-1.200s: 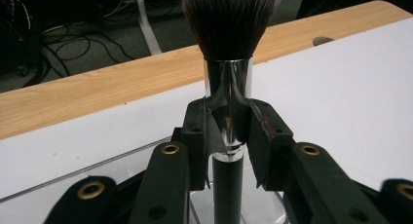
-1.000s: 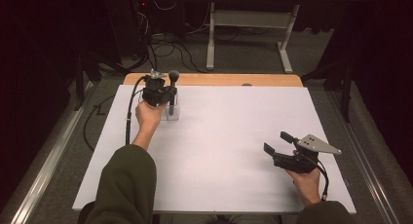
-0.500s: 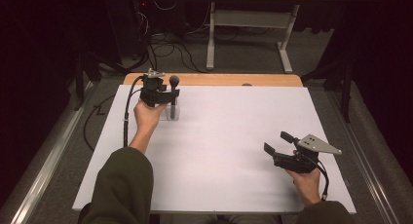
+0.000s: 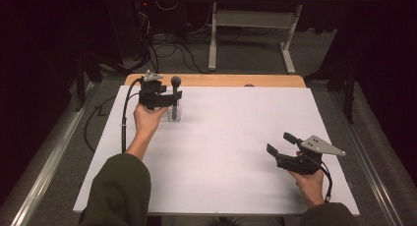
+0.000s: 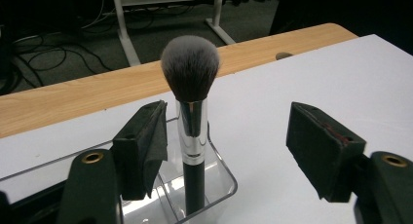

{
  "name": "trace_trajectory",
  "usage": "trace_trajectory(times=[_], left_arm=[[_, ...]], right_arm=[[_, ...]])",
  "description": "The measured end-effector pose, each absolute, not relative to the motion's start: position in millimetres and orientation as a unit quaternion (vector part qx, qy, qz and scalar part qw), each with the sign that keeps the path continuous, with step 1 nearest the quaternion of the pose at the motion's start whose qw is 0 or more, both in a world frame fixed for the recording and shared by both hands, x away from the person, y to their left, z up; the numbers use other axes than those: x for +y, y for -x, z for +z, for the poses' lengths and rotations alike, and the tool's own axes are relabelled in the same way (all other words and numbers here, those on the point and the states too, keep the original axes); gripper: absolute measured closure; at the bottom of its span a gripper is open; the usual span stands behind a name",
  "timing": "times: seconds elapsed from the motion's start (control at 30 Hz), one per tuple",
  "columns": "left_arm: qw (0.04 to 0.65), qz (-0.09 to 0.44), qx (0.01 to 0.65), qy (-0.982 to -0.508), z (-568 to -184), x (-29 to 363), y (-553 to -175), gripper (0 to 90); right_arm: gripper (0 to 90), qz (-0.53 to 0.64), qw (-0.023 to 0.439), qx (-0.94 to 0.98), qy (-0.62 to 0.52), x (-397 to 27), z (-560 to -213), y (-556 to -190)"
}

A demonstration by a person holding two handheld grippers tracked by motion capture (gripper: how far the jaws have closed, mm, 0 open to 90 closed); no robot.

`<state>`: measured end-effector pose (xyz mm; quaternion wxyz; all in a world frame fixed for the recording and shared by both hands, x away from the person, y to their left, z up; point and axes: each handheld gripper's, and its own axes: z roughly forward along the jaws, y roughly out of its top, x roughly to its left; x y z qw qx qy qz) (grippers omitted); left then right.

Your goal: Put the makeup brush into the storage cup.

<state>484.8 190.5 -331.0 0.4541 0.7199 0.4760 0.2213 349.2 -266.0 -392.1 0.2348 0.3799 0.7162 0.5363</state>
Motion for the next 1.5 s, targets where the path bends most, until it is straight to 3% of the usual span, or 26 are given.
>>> trace_trajectory(times=[1.5], left_arm=[[0.485,0.214,0.436,-0.727,-306.7,187.4,-454.3,25.0]], right_arm=[[21.7,0.539,0.235,0.714,-0.38,-266.1,-391.8,-349.3]])
